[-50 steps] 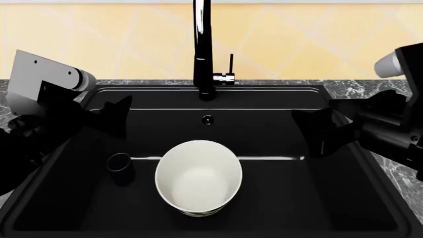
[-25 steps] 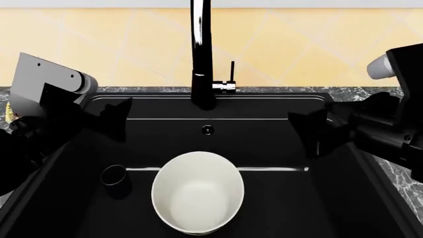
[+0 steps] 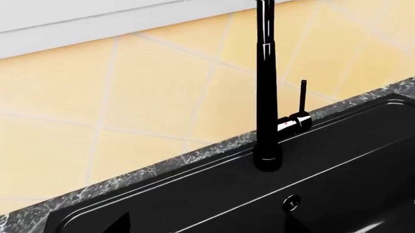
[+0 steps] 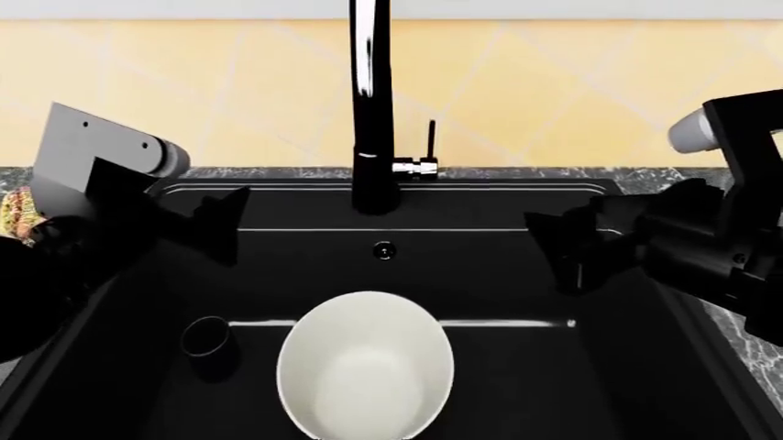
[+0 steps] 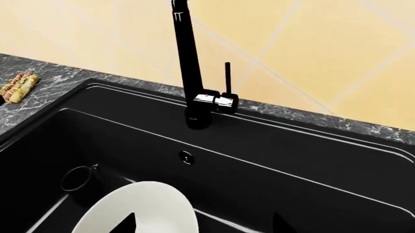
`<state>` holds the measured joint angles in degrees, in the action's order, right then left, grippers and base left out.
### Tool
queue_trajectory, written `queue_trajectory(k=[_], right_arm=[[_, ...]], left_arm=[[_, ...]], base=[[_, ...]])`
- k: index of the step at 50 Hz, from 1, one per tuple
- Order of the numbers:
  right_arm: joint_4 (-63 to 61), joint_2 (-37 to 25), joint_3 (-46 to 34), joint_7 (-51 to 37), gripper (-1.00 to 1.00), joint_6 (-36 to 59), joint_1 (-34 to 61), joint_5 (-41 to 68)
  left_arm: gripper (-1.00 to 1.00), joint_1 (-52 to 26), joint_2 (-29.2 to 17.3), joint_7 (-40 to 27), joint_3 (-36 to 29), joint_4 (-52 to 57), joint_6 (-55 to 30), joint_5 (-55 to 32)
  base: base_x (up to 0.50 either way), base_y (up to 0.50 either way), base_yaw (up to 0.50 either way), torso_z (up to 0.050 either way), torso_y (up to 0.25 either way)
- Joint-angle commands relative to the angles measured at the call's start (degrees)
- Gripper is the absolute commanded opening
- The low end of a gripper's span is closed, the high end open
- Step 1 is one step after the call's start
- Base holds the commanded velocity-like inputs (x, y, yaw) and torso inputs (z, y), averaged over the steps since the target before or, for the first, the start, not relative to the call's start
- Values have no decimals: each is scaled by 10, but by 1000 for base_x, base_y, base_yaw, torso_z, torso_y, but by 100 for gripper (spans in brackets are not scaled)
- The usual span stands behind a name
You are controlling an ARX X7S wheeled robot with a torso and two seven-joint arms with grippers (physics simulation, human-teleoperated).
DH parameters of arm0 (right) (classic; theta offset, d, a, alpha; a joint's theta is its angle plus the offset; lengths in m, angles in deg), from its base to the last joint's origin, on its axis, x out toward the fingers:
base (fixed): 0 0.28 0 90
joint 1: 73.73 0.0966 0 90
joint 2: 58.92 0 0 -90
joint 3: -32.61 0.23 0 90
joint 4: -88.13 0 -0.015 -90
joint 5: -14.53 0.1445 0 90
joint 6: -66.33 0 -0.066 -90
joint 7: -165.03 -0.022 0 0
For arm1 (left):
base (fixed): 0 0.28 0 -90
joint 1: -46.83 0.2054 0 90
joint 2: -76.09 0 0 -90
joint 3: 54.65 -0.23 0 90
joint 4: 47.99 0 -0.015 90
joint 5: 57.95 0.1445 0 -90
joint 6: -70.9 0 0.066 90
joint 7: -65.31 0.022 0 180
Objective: Pick the cup and bowl from the sink and place them on the counter for drying.
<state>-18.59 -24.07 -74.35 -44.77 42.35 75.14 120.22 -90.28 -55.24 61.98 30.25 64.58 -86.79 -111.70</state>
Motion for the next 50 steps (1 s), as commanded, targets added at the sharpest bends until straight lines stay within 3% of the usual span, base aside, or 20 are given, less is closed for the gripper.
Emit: queue_trajectory(k=[1, 11, 17, 22, 41, 50], right_arm=[[0, 4, -2, 7, 100, -8, -15, -7], [37, 23, -33, -14, 100, 4, -1, 7], [120, 75, -88, 12, 100, 30, 19, -46], [224, 126, -134, 62, 100, 59, 72, -92], [492, 231, -300, 344, 100, 9, 146, -338], [565, 265, -347, 425, 100, -19, 149, -385]], left_arm=[[100, 4, 5, -3, -6, -4, 6, 4], [100, 0, 5, -1, -16, -10, 10, 10], [100, 2, 4, 1, -18, -11, 13, 10], [100, -4, 5, 6, -27, -22, 20, 19], [100, 18, -13, -1, -4, -2, 25, 7], [100, 13, -11, -7, -6, -7, 25, 9]], base=[[188, 0, 0, 0, 0], [82, 0, 0, 0, 0], [0, 0, 0, 0, 0], [0, 0, 0, 0, 0], [0, 0, 0, 0, 0], [0, 0, 0, 0, 0]])
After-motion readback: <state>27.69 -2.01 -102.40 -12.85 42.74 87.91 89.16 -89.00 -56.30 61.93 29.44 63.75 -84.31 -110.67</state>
